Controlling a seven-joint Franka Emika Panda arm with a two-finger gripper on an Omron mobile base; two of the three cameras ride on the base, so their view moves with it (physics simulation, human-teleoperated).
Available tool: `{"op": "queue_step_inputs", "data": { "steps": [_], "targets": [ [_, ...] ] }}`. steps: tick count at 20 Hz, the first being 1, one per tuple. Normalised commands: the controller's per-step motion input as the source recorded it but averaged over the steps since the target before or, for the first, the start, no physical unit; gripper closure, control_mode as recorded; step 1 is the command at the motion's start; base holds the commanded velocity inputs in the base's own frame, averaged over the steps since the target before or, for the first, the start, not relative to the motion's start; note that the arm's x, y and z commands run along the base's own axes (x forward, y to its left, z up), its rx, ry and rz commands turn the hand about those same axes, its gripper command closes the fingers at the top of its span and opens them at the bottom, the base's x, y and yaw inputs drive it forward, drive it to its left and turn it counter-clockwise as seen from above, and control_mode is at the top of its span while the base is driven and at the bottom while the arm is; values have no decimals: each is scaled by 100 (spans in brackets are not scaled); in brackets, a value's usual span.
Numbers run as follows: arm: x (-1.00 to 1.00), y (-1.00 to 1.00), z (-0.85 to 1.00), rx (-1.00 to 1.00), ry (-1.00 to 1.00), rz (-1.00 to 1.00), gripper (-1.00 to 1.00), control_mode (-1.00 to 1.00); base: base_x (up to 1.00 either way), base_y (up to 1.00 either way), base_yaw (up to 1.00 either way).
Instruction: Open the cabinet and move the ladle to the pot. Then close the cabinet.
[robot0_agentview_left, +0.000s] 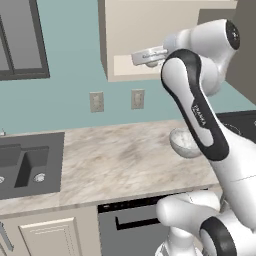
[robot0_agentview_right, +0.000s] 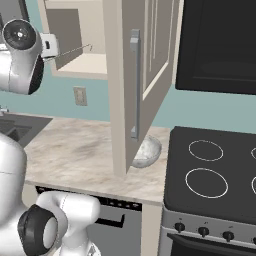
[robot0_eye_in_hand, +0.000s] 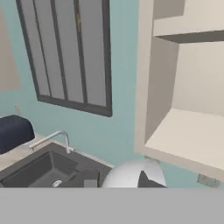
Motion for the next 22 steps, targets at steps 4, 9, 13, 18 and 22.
{"op": "queue_step_inputs", "data": {
  "steps": [4, 9, 13, 18, 22],
  "targets": [
    [-100, -3, 2, -13, 15, -13, 100, -100, 0, 0, 0],
    [-97, -9, -17, -13, 12, -11, 100, -100, 0, 0, 0],
    [-81, -21, -31, -7, 9, -9, 100, -100, 0, 0, 0],
    [-55, -24, -27, -3, 8, -9, 100, -100, 0, 0, 0],
    [-26, -18, -24, -1, 7, -8, 100, -100, 0, 0, 0]
  ]
}}
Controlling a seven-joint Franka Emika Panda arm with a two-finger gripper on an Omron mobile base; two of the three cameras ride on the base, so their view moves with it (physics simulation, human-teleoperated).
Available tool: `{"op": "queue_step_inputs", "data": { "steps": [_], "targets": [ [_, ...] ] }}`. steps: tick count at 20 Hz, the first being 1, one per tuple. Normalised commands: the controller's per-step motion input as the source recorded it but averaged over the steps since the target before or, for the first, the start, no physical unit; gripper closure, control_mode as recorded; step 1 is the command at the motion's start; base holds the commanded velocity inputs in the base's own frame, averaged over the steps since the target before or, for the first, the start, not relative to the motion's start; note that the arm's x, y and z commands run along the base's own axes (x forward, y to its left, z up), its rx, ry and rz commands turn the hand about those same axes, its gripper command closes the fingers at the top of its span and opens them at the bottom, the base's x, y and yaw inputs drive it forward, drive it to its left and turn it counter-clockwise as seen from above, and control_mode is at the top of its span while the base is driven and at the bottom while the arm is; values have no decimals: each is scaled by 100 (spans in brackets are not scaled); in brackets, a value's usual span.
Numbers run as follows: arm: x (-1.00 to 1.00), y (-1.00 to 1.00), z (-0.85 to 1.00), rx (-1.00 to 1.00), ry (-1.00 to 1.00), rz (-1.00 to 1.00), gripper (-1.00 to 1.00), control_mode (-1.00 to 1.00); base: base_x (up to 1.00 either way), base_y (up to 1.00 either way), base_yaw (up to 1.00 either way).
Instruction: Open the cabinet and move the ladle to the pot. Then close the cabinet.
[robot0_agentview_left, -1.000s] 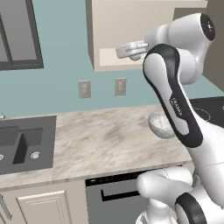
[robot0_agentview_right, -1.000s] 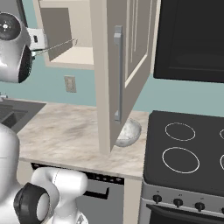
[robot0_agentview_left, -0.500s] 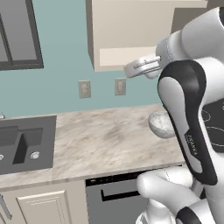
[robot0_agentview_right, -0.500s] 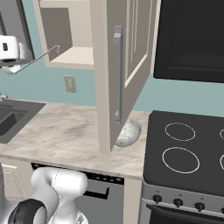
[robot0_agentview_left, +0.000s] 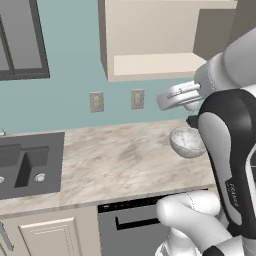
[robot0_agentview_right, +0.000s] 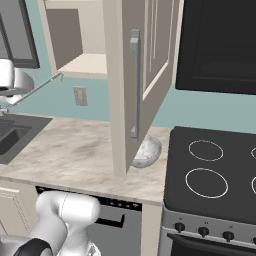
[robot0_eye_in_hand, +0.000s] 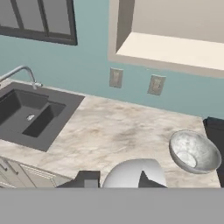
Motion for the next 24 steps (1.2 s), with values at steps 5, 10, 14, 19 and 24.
{"op": "queue_step_inputs", "data": {
  "steps": [5, 10, 14, 19, 24],
  "targets": [
    [-3, -13, -28, 0, 12, -8, 100, -100, 0, 0, 0],
    [14, -18, -31, 0, 16, -7, 100, -100, 0, 0, 0],
    [15, -27, -32, 0, 13, -5, 100, -100, 0, 0, 0],
    [1, -25, -18, 0, 8, -4, 100, -100, 0, 0, 0],
    [0, -2, -1, 0, 1, -1, 100, 100, -40, -7, -4]
  ]
}}
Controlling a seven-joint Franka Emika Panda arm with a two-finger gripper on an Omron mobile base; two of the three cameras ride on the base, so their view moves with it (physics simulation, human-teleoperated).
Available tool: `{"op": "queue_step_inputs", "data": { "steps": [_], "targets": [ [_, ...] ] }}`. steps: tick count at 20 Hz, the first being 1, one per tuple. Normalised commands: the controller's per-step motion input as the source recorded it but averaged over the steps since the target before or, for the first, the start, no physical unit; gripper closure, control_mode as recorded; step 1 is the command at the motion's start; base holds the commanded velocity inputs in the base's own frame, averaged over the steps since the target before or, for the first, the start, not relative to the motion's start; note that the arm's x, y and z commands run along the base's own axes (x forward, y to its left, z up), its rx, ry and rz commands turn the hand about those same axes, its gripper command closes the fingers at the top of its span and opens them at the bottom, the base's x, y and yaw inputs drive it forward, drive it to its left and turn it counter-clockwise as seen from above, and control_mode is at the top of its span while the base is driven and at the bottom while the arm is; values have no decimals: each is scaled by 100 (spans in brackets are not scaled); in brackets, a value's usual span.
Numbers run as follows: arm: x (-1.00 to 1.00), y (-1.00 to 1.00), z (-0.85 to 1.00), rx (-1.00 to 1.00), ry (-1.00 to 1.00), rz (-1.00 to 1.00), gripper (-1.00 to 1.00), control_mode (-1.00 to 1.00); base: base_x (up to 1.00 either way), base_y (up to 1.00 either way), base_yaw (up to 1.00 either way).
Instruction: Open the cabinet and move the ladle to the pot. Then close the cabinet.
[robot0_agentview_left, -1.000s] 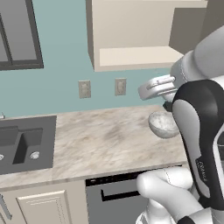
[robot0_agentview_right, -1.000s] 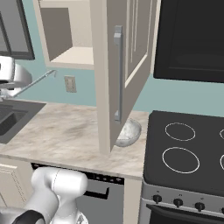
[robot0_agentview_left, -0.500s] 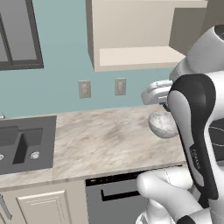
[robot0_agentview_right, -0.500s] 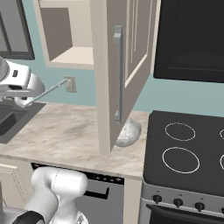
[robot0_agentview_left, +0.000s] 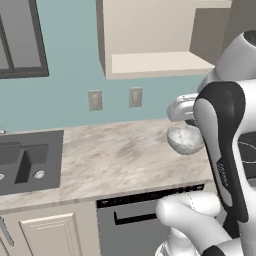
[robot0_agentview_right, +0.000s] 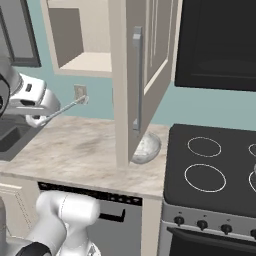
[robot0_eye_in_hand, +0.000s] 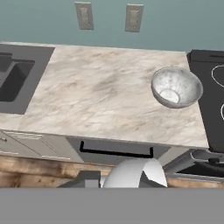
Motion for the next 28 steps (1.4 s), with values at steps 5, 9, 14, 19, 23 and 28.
{"op": "queue_step_inputs", "data": {
  "steps": [5, 9, 14, 19, 23, 28],
  "targets": [
    [0, 0, 0, 0, 0, 0, 100, 100, -100, 0, -8],
    [0, 0, 0, 0, 0, 0, 100, 100, -100, 1, -10],
    [0, 0, 0, 0, 0, 0, 100, 100, -100, 8, -10],
    [0, 0, 0, 0, 0, 0, 100, 100, -49, -19, -11],
    [0, 0, 0, 0, 0, 0, 100, 100, 17, -71, -11],
    [0, 0, 0, 0, 0, 0, 100, 100, 57, -94, -9]
  ]
}}
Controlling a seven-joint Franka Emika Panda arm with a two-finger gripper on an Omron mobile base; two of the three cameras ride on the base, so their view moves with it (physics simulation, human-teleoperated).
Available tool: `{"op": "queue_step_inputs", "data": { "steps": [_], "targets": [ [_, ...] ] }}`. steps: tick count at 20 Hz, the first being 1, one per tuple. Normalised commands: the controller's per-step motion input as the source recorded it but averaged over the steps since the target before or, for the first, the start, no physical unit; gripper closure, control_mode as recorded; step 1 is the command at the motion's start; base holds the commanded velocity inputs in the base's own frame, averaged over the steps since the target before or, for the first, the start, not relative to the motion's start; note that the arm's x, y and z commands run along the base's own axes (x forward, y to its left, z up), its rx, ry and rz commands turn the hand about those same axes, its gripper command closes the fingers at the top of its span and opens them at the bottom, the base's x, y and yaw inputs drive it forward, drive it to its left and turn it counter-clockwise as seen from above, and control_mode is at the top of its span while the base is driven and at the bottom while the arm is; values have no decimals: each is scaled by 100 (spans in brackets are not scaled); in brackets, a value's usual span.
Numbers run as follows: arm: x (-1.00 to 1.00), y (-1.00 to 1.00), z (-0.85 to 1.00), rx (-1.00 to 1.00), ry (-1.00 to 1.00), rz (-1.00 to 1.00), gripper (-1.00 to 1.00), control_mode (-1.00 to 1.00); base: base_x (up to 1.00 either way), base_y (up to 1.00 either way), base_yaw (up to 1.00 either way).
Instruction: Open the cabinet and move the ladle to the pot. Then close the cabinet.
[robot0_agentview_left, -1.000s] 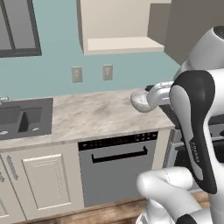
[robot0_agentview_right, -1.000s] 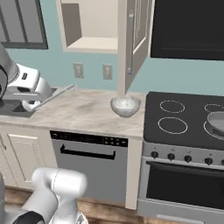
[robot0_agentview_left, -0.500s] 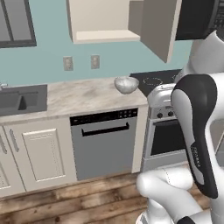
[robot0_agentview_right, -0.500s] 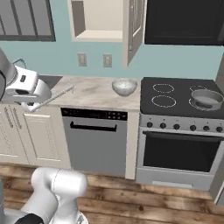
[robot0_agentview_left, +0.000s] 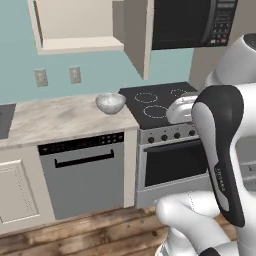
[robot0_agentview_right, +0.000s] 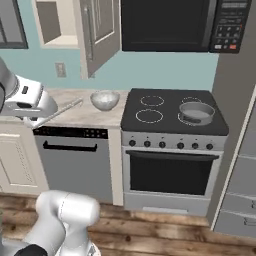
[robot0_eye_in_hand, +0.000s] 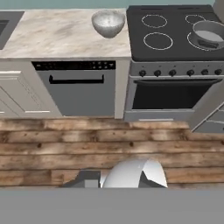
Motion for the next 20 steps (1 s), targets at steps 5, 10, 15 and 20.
{"op": "queue_step_inputs", "data": {
  "steps": [5, 10, 15, 20],
  "targets": [
    [0, 0, 0, 0, 0, 0, 100, 100, 61, -98, -7],
    [0, 0, 0, 0, 0, 0, 100, 100, 61, -85, -3],
    [0, 0, 0, 0, 0, 0, 100, 100, 59, -56, 0],
    [0, 0, 0, 0, 0, 0, 100, 100, 62, -28, 0]
  ]
}}
